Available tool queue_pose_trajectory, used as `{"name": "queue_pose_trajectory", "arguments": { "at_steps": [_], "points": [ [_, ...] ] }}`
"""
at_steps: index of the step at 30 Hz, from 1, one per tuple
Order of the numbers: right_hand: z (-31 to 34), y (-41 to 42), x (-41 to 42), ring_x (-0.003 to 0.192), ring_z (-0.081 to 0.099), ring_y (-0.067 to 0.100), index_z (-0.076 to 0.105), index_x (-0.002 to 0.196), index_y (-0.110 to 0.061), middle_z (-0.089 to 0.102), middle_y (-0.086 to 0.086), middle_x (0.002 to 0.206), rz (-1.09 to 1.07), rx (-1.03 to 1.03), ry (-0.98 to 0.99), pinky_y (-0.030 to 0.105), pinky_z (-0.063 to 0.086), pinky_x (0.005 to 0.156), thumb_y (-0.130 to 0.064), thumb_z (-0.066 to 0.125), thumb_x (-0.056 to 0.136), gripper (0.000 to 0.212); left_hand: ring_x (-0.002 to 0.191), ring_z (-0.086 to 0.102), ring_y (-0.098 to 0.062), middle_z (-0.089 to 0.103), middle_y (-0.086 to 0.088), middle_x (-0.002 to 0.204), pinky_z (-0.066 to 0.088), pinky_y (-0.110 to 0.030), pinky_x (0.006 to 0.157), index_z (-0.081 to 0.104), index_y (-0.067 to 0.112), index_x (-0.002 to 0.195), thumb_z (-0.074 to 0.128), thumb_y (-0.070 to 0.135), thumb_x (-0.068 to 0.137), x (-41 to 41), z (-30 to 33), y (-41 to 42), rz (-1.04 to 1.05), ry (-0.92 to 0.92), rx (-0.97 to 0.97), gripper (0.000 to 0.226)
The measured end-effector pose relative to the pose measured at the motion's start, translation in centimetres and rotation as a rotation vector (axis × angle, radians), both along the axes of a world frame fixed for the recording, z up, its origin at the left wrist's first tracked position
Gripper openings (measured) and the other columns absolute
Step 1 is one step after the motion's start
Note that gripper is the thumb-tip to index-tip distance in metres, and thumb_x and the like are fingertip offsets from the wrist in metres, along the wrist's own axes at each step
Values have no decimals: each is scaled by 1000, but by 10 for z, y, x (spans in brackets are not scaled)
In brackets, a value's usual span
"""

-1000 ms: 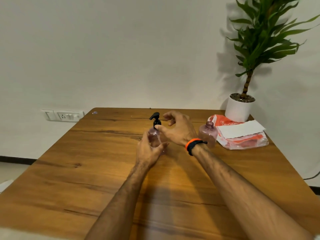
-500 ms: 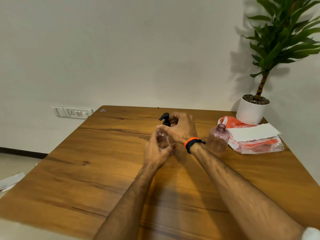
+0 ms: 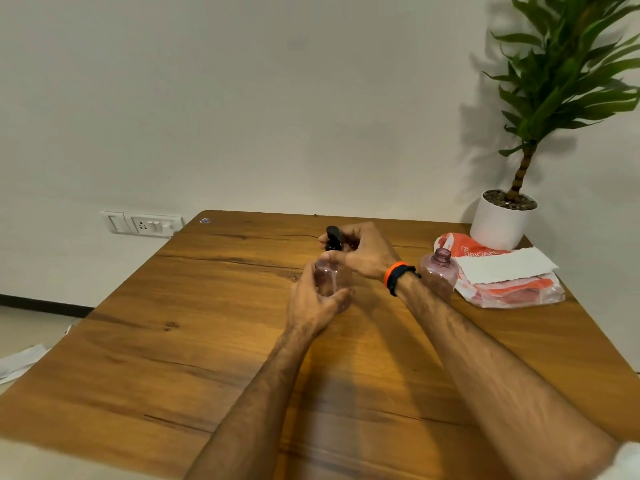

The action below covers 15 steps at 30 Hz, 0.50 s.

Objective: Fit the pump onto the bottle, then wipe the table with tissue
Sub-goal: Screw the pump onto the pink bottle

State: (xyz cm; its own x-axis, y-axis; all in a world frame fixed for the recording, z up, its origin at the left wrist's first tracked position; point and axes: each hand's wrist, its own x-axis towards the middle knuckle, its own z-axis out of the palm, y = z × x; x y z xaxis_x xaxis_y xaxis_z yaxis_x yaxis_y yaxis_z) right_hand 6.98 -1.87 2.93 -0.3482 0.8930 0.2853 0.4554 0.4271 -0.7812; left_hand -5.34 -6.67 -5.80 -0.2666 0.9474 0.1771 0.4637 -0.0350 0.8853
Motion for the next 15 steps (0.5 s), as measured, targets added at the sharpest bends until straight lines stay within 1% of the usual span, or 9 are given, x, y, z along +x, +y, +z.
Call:
{"name": "queue_pose_trajectory", "arguments": {
  "at_steps": [1, 2, 3, 4, 5, 8, 11, 13, 15],
  "points": [
    [-1, -1, -1, 67, 58, 10, 76, 94, -23, 75, -5, 84, -14, 6, 1, 33, 57, 71, -34, 84, 69, 29, 95, 60, -10, 59, 13, 105, 54, -33, 81, 48, 28, 125, 82, 47, 66, 0, 0, 0, 1, 6, 4, 70],
    [-3, -3, -2, 67, 59, 7, 74, 93, -24, 72, -10, 78, -42, 16, 9, 27, 57, 65, -40, 85, 66, 33, 96, 60, -11, 59, 12, 106, 53, -33, 82, 48, 27, 125, 81, 48, 66, 1, 0, -1, 2, 10, 9, 70],
    [-4, -5, -3, 65, 57, 2, 72, 90, -24, 66, -15, 71, -86, 30, 21, 18, 50, 59, -47, 86, 62, 39, 97, 60, -11, 59, 13, 105, 52, -33, 82, 49, 28, 125, 81, 48, 66, 1, 1, -1, 5, 14, 12, 70],
    [-5, -6, -5, 63, 54, -3, 69, 87, -26, 61, -18, 67, -135, 42, 36, 12, 43, 56, -51, 86, 58, 42, 97, 60, -11, 59, 13, 104, 52, -33, 82, 49, 28, 124, 81, 48, 66, 1, 1, -2, 7, 17, 13, 69],
    [-5, -8, -7, 64, 52, -4, 66, 85, -27, 59, -19, 68, -179, 48, 54, 10, 39, 57, -53, 87, 55, 44, 97, 60, -11, 59, 13, 104, 53, -33, 82, 50, 28, 123, 81, 48, 66, 1, 2, -2, 6, 15, 13, 68],
    [-7, -11, -10, 63, 54, -5, 62, 76, -30, 61, -18, 71, -234, 46, 102, 8, 38, 54, -49, 89, 55, 39, 98, 60, -12, 59, 12, 104, 54, -35, 83, 51, 27, 120, 82, 46, 66, 1, 2, -3, 1, -2, 12, 65],
    [-8, -8, -6, 54, 54, -9, 66, 71, -30, 62, -19, 64, -208, 21, 145, 6, 39, 48, -41, 90, 58, 29, 100, 61, -14, 61, 8, 110, 56, -41, 87, 50, 27, 125, 82, 43, 68, 2, 4, -4, -1, -7, 6, 67],
    [-9, -5, -2, 50, 50, -11, 72, 81, -28, 60, -21, 56, -161, -9, 159, 7, 38, 46, -35, 89, 62, 26, 102, 60, -15, 61, 5, 115, 55, -42, 89, 48, 27, 128, 82, 40, 69, 2, 5, -5, -3, -10, 5, 69],
    [-10, -3, 1, 50, 50, -9, 75, 91, -26, 63, -23, 57, -120, -46, 170, 9, 39, 51, -31, 87, 65, 29, 104, 59, -15, 61, 4, 118, 54, -42, 91, 47, 29, 129, 82, 38, 70, 2, 6, -5, -9, -10, 4, 70]
  ]
}}
